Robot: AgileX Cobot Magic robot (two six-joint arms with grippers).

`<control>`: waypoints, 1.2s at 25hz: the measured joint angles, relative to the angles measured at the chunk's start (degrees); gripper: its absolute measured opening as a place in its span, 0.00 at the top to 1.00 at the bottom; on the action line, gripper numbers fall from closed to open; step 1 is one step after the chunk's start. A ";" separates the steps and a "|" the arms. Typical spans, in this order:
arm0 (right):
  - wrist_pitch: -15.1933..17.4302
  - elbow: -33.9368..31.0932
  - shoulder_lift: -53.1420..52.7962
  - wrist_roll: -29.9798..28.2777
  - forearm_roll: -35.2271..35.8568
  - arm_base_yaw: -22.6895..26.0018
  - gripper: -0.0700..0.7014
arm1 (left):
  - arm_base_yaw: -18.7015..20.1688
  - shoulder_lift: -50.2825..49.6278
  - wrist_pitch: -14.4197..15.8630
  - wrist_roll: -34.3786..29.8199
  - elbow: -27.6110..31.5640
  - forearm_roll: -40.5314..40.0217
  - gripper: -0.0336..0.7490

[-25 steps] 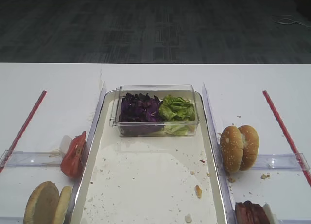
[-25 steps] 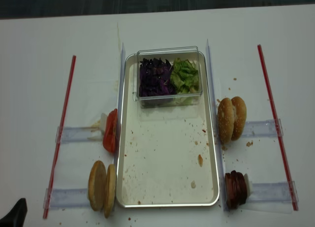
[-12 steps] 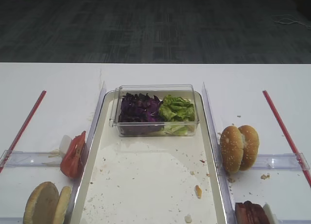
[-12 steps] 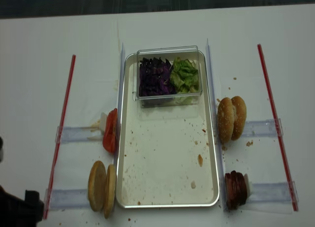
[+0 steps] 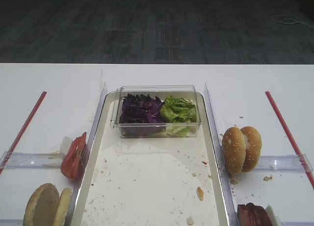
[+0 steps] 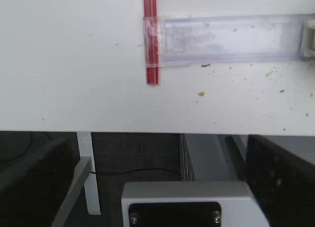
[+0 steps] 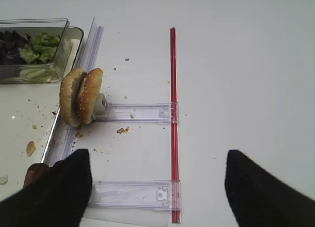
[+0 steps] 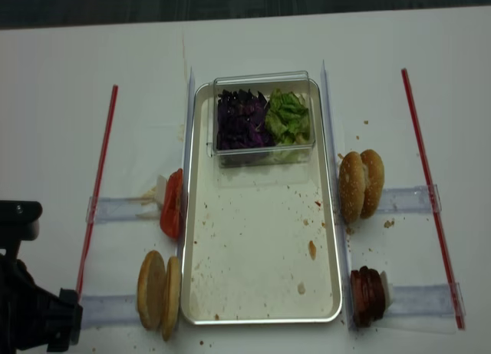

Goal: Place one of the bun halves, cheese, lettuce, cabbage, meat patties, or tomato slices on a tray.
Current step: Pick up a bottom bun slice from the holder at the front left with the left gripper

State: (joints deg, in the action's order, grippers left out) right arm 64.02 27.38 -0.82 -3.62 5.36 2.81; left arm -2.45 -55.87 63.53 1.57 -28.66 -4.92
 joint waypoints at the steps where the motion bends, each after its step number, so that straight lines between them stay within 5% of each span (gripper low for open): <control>1: 0.00 0.00 0.00 0.00 0.00 0.00 0.15 | 0.00 0.00 -0.13 0.00 0.00 0.00 0.09; 12: 0.00 0.00 0.00 0.00 0.00 0.00 0.14 | 0.00 -0.28 -0.48 0.00 -0.58 2.26 0.09; 24: 0.00 0.00 0.00 0.22 0.00 0.00 0.15 | 0.00 -9.50 1.37 0.98 -12.02 2.52 0.09; 30: 0.00 0.00 0.00 0.22 0.00 0.00 0.15 | 4.35 -9.69 1.85 1.48 -13.91 5.29 0.11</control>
State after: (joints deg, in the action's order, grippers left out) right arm 64.02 27.38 -0.82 -3.41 5.36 2.81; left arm 1.90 -65.56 65.38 3.05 -42.57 0.37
